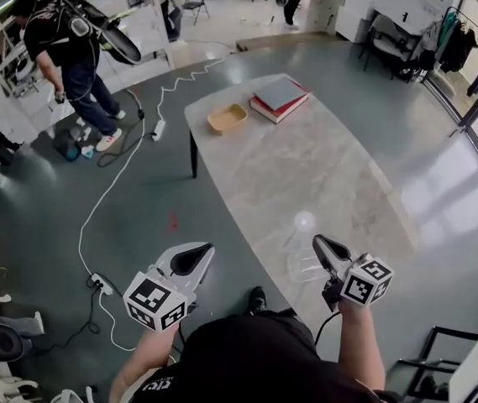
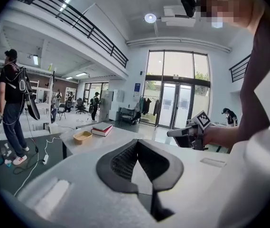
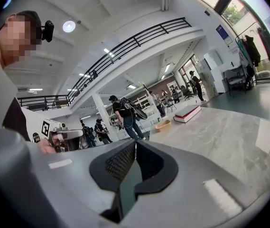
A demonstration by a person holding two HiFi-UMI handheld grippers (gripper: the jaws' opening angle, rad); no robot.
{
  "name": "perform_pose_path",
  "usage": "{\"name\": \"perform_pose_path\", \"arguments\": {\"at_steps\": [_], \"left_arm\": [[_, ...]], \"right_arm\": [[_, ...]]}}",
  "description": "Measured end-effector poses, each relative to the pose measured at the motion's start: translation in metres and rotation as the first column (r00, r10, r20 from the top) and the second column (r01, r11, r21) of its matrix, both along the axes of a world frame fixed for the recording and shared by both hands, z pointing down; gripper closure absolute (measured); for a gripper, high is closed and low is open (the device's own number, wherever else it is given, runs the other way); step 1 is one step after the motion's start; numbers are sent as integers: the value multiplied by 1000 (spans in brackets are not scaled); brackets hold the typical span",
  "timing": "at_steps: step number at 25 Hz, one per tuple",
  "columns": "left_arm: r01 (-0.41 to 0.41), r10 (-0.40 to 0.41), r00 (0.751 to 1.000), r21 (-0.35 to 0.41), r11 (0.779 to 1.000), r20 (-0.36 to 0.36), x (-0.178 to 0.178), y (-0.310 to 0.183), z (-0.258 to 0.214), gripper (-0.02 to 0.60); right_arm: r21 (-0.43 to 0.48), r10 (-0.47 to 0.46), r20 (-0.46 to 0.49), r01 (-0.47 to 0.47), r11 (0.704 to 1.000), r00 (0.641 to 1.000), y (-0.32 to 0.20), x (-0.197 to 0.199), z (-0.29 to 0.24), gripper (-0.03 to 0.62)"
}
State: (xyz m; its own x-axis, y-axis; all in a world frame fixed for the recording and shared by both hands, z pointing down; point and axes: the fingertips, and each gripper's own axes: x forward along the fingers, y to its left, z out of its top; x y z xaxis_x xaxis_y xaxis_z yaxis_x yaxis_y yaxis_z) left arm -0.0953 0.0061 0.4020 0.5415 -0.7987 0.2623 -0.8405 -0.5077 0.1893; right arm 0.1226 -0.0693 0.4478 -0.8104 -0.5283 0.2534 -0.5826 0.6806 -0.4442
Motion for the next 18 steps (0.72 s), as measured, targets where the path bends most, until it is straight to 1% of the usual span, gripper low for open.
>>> {"name": "perform_pose_path", "arguments": {"at_steps": [4,6,8,11,14,16,18], "left_arm": [[-15,15,1000,26,1000,14,11,-41,-14,577],[-29,29,999,22,999,17,17,-54,-12,577],[-56,56,998,2,998,10,27,-65,-4,577],[-132,132,991,-34,991,-4,43,-81,10,577],[-204,204,979,-36,978,-16,47,-105,15,577],[-247,246,969,-37,968,-22,48,-121,16,577],[-295,294,956,-36,955,-19,51,-131,17,577]], "right_arm": [[-7,-2,8,2,1000,1000,-31,7,11,588],[-17,-8,-4,8,1000,1000,-38,8,20,588],[-25,-7,-34,6,1000,999,-42,10,30,588],[-38,13,-62,-15,999,998,-38,10,45,578],[-64,31,-112,-38,997,993,-37,5,62,552],[-98,62,-140,-77,992,988,-38,5,75,531],[-138,102,-151,-123,983,983,-36,5,87,528]]}}
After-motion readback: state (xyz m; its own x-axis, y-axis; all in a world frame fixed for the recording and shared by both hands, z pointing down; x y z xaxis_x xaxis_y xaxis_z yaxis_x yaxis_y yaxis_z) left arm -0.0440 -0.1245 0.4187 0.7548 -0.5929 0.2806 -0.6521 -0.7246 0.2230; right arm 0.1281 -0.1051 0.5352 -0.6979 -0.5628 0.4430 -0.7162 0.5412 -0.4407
